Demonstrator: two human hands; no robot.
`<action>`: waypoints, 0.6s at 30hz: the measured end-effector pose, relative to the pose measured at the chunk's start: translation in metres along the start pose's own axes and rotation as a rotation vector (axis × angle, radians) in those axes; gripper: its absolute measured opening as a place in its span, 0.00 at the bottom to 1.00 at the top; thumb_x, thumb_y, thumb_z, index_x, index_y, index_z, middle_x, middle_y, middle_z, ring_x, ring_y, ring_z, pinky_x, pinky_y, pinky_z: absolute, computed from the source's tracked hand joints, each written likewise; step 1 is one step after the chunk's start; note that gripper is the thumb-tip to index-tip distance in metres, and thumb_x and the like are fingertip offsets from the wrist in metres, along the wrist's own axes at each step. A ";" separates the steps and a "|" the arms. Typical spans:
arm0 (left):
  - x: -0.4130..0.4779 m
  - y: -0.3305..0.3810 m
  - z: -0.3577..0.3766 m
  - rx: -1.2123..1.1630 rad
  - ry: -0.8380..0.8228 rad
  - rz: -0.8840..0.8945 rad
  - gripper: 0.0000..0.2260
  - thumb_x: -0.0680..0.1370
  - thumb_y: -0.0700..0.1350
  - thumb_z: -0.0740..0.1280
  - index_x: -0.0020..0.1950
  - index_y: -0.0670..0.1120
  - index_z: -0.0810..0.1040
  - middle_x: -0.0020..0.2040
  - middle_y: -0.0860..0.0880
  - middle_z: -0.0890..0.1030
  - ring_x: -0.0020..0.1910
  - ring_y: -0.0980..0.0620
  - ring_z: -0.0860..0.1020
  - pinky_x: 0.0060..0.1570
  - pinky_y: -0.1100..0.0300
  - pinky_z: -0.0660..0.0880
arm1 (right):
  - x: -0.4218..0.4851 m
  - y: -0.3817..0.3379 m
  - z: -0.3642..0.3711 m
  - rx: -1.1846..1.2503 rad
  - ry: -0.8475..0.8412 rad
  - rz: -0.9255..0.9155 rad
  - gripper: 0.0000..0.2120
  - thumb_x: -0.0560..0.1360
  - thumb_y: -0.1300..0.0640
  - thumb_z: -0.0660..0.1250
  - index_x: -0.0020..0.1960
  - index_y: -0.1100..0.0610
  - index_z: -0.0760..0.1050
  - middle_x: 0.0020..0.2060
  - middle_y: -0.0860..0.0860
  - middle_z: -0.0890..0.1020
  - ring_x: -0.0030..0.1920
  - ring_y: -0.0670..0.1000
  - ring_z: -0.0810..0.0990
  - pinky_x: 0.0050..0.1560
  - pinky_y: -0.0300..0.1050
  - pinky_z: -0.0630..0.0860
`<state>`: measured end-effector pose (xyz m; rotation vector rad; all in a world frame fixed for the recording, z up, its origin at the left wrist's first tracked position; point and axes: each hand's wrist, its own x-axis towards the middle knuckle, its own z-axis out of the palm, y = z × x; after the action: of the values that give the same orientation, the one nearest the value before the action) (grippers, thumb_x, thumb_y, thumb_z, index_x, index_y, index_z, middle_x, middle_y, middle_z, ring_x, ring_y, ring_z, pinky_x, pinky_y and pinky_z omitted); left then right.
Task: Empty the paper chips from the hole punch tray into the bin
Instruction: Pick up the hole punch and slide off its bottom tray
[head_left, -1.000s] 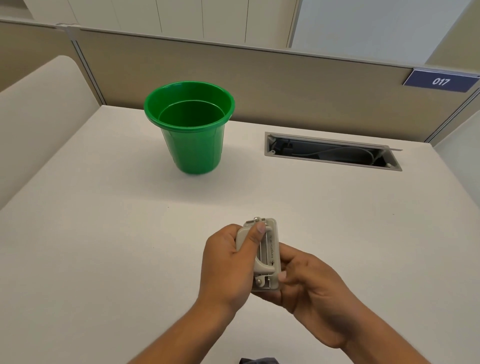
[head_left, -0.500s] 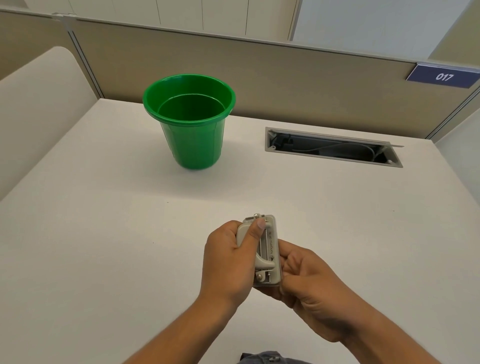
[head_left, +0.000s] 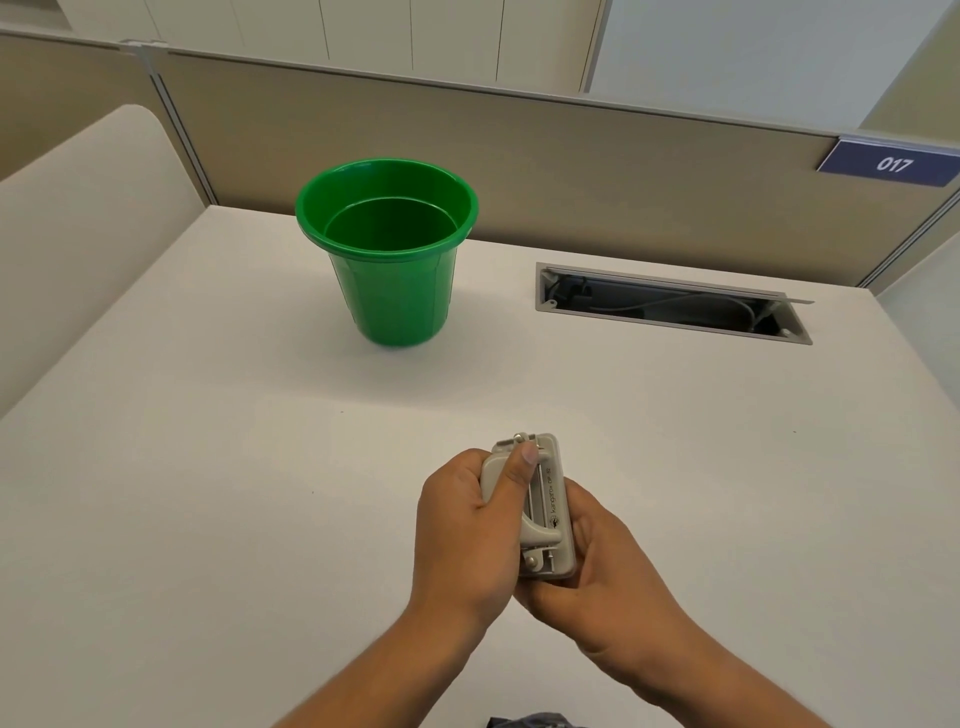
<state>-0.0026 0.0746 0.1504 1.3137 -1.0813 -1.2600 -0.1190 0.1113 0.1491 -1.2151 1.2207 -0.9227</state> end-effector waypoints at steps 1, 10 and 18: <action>0.000 0.000 0.000 -0.005 0.000 -0.001 0.14 0.76 0.56 0.70 0.32 0.53 0.79 0.26 0.57 0.79 0.26 0.59 0.77 0.27 0.66 0.73 | 0.000 0.001 0.000 -0.005 0.003 0.000 0.26 0.69 0.71 0.67 0.61 0.49 0.75 0.50 0.58 0.84 0.51 0.69 0.79 0.48 0.70 0.77; -0.002 0.001 0.000 -0.001 0.013 -0.012 0.14 0.75 0.56 0.70 0.32 0.51 0.79 0.27 0.56 0.80 0.27 0.59 0.78 0.27 0.67 0.73 | -0.001 0.004 -0.002 0.057 -0.032 0.009 0.28 0.70 0.75 0.65 0.62 0.50 0.75 0.53 0.59 0.84 0.53 0.66 0.80 0.51 0.59 0.78; -0.007 0.006 0.000 -0.049 -0.043 -0.032 0.16 0.75 0.57 0.69 0.31 0.50 0.78 0.26 0.56 0.78 0.25 0.59 0.76 0.25 0.66 0.72 | 0.002 -0.003 -0.007 0.575 -0.104 0.185 0.27 0.78 0.37 0.57 0.66 0.53 0.77 0.63 0.57 0.82 0.58 0.52 0.81 0.57 0.48 0.78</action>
<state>-0.0033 0.0809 0.1569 1.2767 -1.0565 -1.3364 -0.1255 0.1073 0.1520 -0.6711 0.8798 -0.9698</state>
